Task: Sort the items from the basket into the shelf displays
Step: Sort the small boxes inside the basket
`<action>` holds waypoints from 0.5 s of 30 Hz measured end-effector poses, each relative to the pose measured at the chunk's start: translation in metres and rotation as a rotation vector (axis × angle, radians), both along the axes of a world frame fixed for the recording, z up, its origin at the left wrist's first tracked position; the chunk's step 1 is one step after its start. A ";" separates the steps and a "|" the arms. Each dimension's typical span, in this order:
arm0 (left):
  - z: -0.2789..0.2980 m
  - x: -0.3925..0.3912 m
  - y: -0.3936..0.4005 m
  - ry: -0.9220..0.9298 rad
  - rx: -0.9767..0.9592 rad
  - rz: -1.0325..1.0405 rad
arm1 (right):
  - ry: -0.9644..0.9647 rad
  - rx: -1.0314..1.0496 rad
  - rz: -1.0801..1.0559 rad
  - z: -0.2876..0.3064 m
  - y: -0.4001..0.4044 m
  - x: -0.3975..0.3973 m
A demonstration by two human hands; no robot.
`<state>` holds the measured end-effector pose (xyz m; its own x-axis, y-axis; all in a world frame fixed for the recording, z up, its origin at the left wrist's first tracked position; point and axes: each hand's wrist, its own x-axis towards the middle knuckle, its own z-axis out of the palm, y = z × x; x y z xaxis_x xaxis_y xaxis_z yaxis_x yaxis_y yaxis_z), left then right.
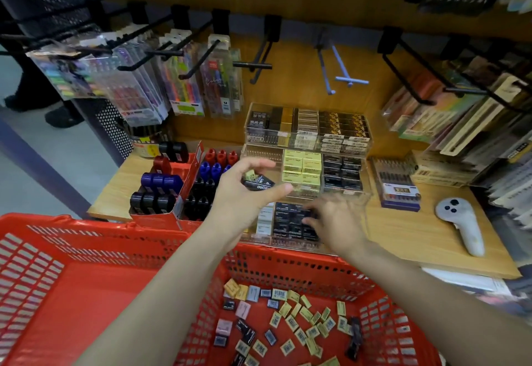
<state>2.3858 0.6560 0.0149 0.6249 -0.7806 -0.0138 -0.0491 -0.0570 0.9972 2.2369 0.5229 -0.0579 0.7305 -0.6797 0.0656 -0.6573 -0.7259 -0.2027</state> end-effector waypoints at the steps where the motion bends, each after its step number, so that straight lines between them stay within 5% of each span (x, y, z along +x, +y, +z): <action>1: -0.001 0.000 0.000 0.008 0.000 -0.001 | 0.021 -0.004 -0.017 -0.007 0.002 0.007; 11: 0.000 -0.005 0.002 -0.036 -0.021 -0.071 | -0.004 -0.015 -0.103 -0.034 0.007 0.017; 15: 0.008 -0.009 0.002 -0.061 -0.041 -0.082 | -0.596 0.675 -0.126 0.018 0.013 0.010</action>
<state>2.3772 0.6582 0.0226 0.5579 -0.8280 0.0555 -0.1127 -0.0093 0.9936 2.2467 0.5362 -0.0395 0.6210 -0.7831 -0.0321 -0.3733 -0.2596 -0.8907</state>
